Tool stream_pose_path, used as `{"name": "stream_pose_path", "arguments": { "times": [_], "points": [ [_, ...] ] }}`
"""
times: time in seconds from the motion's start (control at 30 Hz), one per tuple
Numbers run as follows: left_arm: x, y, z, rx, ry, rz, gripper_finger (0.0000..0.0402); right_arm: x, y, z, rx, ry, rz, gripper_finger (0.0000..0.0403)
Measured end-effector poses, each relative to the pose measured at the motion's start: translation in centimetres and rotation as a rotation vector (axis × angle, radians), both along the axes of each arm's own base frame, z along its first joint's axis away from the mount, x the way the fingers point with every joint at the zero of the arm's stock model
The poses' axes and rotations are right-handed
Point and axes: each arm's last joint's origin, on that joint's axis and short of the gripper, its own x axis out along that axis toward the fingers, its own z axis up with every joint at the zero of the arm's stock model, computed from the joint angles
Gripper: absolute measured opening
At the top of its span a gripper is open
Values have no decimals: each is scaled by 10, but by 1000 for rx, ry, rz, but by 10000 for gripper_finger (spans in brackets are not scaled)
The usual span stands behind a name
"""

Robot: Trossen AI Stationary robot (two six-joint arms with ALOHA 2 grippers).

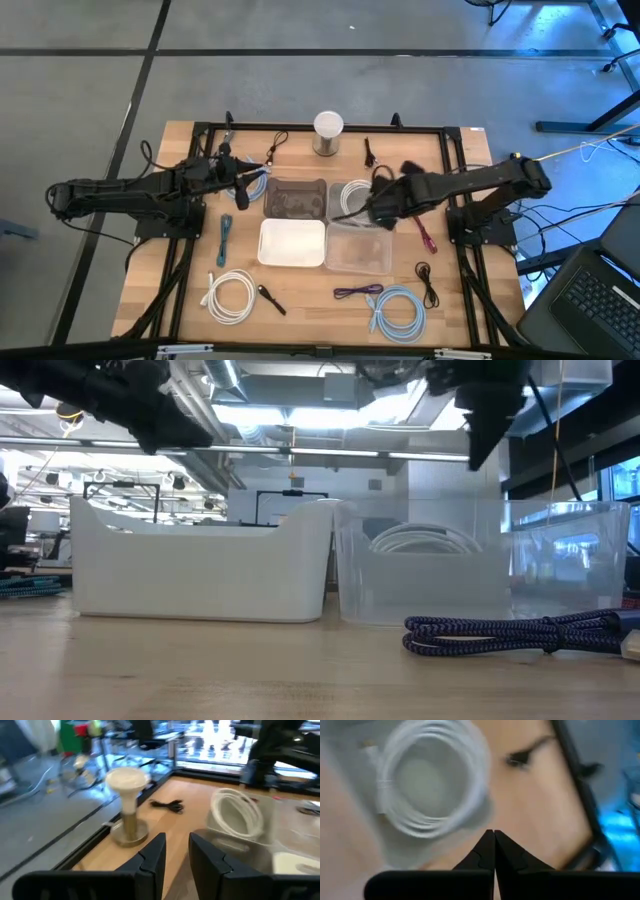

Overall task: Pick & Place USB Port
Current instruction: Put the white patterned charger cable into the white bin

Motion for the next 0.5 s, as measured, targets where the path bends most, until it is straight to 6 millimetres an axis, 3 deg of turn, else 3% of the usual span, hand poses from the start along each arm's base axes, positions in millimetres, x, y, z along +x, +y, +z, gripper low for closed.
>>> {"name": "stream_pose_path", "arguments": {
  "times": [0.27, 0.5],
  "points": [
    [1, 26, -17, -131, 64, 293, 77, -46, -28, 36, -100, -66, -162, 0],
    [13, 69, -13, -213, 345, 492, 77, -67, -51, 53, -100, -116, -208, 0]
  ]
}}
